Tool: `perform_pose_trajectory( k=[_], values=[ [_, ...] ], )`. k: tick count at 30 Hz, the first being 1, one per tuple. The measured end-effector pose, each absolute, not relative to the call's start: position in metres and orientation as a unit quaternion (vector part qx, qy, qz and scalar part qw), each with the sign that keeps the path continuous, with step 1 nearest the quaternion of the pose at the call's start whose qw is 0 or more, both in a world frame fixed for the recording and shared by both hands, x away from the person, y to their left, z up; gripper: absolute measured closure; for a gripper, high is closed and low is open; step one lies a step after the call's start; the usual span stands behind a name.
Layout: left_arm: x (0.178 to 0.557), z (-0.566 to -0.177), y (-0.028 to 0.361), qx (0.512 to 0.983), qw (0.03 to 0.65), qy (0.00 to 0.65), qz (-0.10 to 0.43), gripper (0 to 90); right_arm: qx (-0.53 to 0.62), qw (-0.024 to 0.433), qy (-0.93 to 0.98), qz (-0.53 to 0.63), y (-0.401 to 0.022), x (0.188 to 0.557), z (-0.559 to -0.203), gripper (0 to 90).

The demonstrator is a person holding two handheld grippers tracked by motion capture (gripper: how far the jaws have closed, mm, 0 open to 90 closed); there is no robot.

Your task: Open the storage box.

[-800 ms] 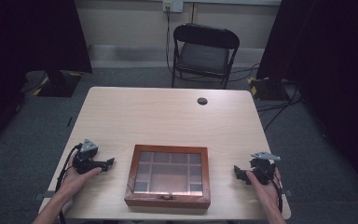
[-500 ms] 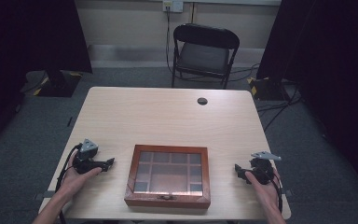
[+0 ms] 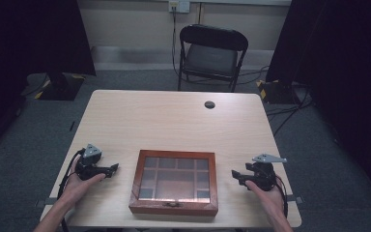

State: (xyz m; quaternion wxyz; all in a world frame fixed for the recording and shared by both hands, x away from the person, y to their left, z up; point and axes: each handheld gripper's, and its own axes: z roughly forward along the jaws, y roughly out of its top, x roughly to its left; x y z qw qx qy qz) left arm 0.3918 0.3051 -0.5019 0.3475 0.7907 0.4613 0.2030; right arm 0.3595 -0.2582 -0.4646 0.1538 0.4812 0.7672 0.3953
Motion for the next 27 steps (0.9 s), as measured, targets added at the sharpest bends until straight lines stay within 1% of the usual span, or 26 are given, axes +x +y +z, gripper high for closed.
perform_pose_trajectory(
  k=[4, 6, 8, 9, 11, 15, 22, 27],
  values=[
    [0.392, -0.502, 0.305, 0.790, 0.347, 0.462, 0.203, 13.5, 0.466, 0.131, 0.762, 0.430, -0.248, 0.355, -0.455, 41.4],
    [0.392, -0.502, 0.305, 0.790, 0.347, 0.462, 0.203, 13.6, 0.449, 0.126, 0.766, 0.442, -0.239, 0.351, -0.449, 44.1],
    [0.392, -0.502, 0.305, 0.790, 0.347, 0.462, 0.204, 13.6, 0.436, 0.110, 0.769, 0.454, -0.231, 0.350, -0.446, 45.8],
    [0.392, -0.502, 0.305, 0.790, 0.347, 0.462, 0.204, 13.6, 0.436, 0.110, 0.769, 0.454, -0.231, 0.350, -0.446, 45.8],
    [0.392, -0.502, 0.305, 0.790, 0.347, 0.462, 0.204, 13.6, 0.396, 0.089, 0.791, 0.457, -0.211, 0.347, -0.439, 46.4],
    [0.392, -0.502, 0.305, 0.790, 0.347, 0.462, 0.204, 13.6, 0.350, 0.064, 0.810, 0.466, -0.184, 0.342, -0.432, 46.9],
    [0.391, -0.502, 0.305, 0.788, 0.349, 0.465, 0.203, 13.6, 0.292, 0.039, 0.824, 0.483, -0.148, 0.338, -0.419, 56.3],
    [0.390, -0.501, 0.302, 0.784, 0.342, 0.476, 0.204, 13.5, 0.264, 0.014, 0.835, 0.483, -0.126, 0.337, -0.420, 63.2]
  ],
)
